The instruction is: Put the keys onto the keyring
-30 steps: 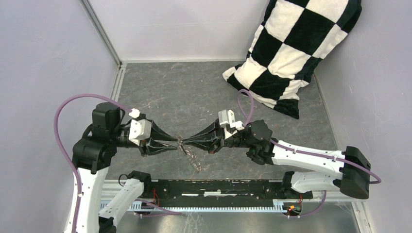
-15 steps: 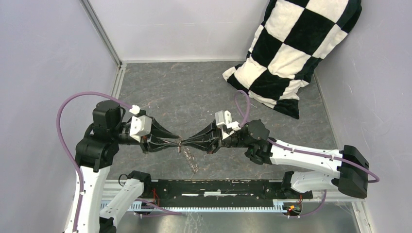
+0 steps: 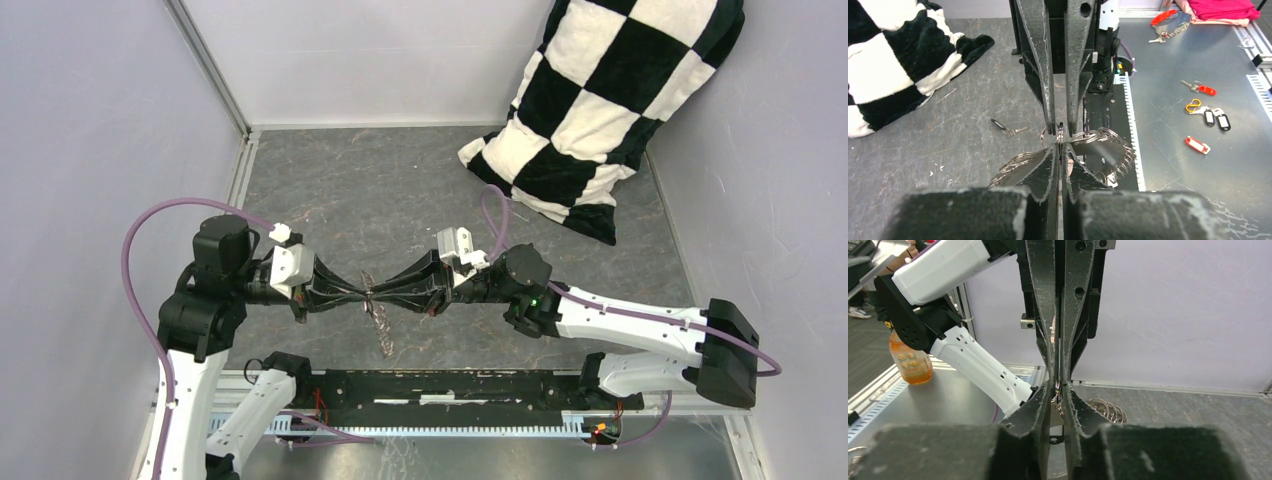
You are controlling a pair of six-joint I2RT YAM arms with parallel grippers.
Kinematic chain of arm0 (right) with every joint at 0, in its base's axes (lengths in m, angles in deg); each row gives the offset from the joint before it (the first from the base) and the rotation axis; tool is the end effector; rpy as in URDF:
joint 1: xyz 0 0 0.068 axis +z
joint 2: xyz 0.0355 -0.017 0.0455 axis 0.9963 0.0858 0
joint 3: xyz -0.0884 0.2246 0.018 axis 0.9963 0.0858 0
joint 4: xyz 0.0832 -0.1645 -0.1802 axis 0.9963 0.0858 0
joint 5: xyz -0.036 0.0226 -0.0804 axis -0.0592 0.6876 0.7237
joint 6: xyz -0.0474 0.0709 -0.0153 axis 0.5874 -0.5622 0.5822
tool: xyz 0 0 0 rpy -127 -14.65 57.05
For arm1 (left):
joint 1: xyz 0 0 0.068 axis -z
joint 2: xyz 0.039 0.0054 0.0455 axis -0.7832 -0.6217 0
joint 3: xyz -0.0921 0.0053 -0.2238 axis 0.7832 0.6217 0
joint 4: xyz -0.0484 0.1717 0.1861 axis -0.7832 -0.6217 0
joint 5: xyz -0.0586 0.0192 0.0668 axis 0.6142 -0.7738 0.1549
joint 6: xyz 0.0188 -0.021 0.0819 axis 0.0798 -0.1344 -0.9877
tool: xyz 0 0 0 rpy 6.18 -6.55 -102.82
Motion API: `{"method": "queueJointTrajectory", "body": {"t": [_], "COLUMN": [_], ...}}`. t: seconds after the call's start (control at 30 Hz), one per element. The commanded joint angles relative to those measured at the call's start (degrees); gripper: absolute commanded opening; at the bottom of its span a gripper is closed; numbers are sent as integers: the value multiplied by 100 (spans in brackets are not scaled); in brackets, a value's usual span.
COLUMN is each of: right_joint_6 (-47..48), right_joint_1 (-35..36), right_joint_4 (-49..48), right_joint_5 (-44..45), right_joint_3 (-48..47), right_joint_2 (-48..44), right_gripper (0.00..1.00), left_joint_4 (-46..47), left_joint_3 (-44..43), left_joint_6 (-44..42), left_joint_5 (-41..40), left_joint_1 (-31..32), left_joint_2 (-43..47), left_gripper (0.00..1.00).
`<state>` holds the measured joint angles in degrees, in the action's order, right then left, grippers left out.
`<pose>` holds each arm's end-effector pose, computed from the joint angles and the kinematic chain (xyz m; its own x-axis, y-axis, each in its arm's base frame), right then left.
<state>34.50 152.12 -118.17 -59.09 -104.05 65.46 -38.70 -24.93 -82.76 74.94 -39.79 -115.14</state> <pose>0.0932 0.3079 0.3470 -0.0420 0.3092 -0.9501 -0.9954 -0.0945 0.0132 0.0955 -0.0950 0.3803 0.0456 0.1418 -0.9888 0.9981 0.0349 0.0510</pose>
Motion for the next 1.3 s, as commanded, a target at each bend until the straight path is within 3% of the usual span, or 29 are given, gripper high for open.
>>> {"method": "queueJointTrajectory", "body": {"t": [0.0, 0.23, 0.4, 0.63, 0.77, 0.9, 0.97, 1.03, 1.1, 1.13, 1.27], "right_joint_6": [393, 943, 1208, 1273, 1163, 833, 607, 336, 35, -52, -146], "right_joint_1": [27, -12, -152, -274, -312, -394, -436, -501, -565, -587, -625], "right_joint_4": [598, 2212, 3115, 3211, 3048, 2683, 2509, 2431, 2397, 2450, 2702], "right_joint_5": [188, 261, 120, -372, -459, -478, -485, -384, -247, -191, 77], "right_joint_3": [-486, -995, -1293, -1343, -1414, -1373, -1354, -1371, -1414, -1452, -1508], "right_joint_2": [-333, -565, -484, -366, -223, -86, -36, 19, 79, 97, 52], "right_gripper": [24, 40, 37, 38, 32, 9, 8, 12, 28, 31, 34], "left_joint_4": [50, 43, 48, 44, 39, 43, 44, 52, 57, 48, 43], "left_joint_3": [-26, -83, -179, -353, -388, -395, -372, -331, -272, -250, -230], "left_joint_6": [-143, -167, -110, -6, -5, -9, -7, -40, -86, -107, -128], "left_joint_5": [-219, -202, -182, -49, 24, 104, 121, 134, 136, 136, 119], "left_joint_1": [18, 18, 18, 21, 18, 18, 18, 18, 18, 18, 18], "left_joint_2": [37, -3, 4, -38, -42, -14, 11, 60, 113, 134, 160], "left_gripper": [2, 2, 2, 2, 2, 2, 2, 2, 2, 2, 2]}}
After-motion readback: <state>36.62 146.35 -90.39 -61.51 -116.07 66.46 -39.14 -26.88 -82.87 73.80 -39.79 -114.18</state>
